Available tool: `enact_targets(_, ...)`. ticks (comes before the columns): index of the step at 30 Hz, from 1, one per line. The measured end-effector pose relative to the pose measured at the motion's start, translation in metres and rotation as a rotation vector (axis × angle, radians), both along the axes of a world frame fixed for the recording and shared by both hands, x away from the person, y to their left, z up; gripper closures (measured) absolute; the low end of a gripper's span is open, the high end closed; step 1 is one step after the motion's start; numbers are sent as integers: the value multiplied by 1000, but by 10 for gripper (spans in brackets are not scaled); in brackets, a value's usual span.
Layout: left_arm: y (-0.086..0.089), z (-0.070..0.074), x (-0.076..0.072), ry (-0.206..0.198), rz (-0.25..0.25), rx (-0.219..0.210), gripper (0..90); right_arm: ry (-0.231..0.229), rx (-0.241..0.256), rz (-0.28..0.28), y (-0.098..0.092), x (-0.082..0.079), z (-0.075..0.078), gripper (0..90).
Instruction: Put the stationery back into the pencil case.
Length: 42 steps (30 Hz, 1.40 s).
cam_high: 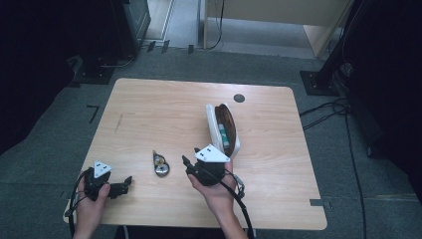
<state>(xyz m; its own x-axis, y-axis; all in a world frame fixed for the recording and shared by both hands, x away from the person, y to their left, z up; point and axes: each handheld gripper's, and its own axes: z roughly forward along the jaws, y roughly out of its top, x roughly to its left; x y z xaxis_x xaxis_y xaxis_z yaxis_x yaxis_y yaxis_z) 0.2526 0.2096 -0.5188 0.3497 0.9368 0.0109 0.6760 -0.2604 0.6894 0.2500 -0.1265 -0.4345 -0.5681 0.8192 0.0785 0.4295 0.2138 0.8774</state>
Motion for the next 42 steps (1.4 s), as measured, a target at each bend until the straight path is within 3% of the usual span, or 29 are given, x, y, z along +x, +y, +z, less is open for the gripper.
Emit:
enact_targets(13,0,0,0,0,0,0,27,55,1,37,45,4,-41,398)
enact_targets(26,0,0,0,0,-1,0,27,107,0,63,76,9,-63,322)
enact_targets(31,0,0,0,0,-1,0,27,106,-28,80,87,9,-67,321)
enact_targets(42,0,0,0,0,-1,0,27,127,-147,33,105,20,-85,316)
